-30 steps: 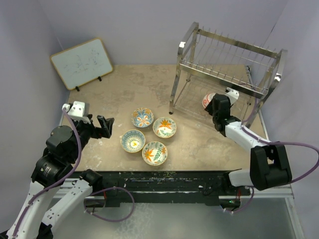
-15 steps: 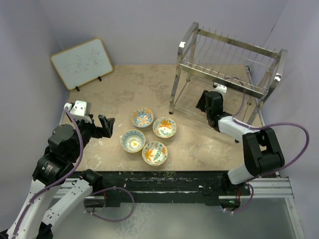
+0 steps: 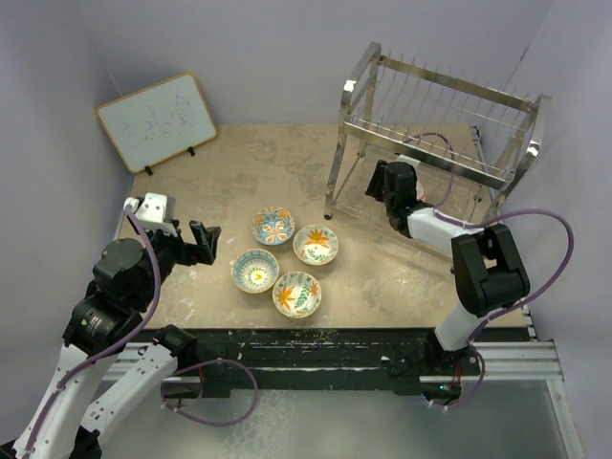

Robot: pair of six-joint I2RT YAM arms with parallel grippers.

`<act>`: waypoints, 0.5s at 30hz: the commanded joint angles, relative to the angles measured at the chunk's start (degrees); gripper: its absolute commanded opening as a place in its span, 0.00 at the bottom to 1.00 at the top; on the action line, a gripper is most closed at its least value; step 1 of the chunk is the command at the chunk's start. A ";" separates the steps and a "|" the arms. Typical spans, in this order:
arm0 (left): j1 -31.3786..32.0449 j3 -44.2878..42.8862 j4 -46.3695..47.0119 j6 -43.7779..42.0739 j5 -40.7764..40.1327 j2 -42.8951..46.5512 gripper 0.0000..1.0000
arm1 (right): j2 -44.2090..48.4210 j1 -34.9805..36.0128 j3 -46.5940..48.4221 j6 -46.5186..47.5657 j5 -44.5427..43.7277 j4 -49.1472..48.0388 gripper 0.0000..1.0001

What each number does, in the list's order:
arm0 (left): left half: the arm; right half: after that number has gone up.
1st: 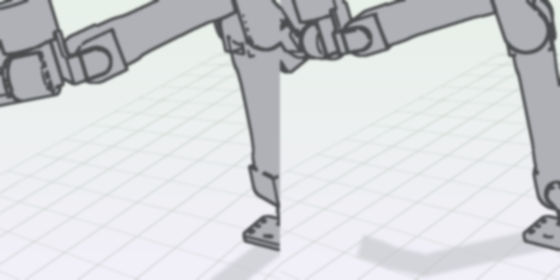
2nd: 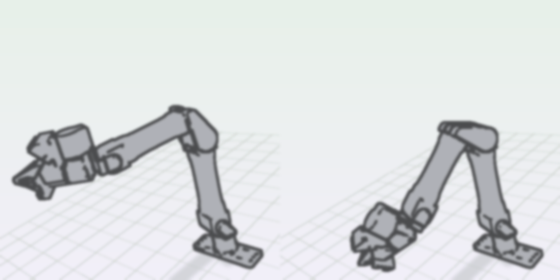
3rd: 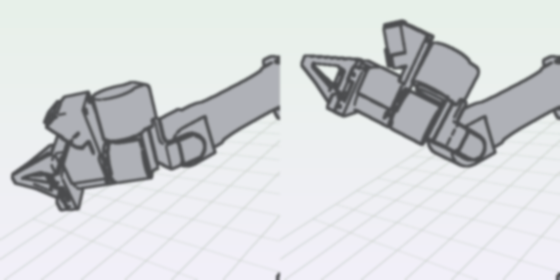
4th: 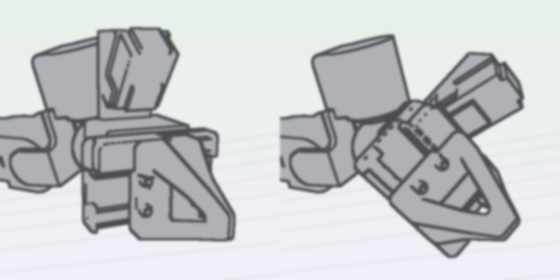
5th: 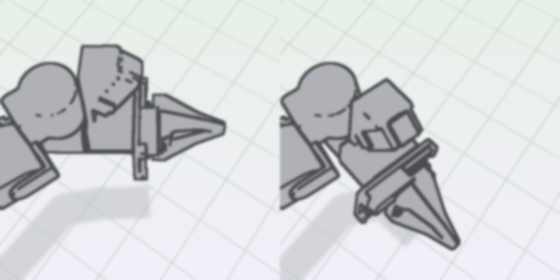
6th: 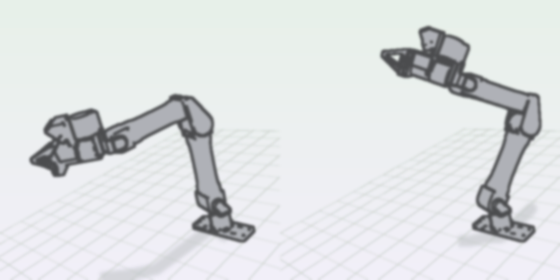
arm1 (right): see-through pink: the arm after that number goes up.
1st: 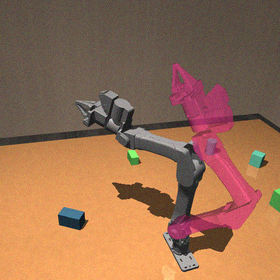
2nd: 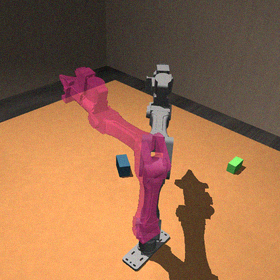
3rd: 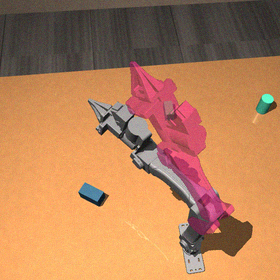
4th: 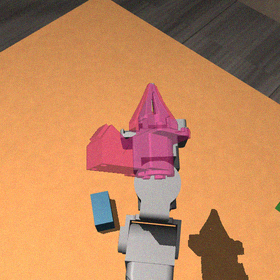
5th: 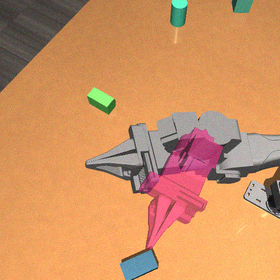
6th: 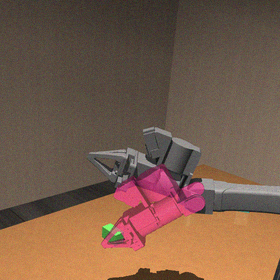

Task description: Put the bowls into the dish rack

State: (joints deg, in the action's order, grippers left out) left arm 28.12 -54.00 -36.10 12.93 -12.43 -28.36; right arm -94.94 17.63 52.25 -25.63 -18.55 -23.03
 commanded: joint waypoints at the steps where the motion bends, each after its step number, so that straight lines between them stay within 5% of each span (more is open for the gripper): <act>1: -0.35 0.23 2.57 0.42 -0.66 -0.25 0.99 | -1.28 0.04 3.83 0.49 -3.47 0.26 0.56; 15: -0.33 1.04 2.60 1.13 -0.38 1.10 0.99 | 0.83 -1.10 6.01 -0.68 -17.67 8.45 0.58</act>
State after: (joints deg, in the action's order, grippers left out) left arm 28.12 -53.47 -36.12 13.04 -12.43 -28.12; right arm -95.48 17.47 54.37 -26.59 -30.68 -16.49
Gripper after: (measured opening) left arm 0.990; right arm 0.573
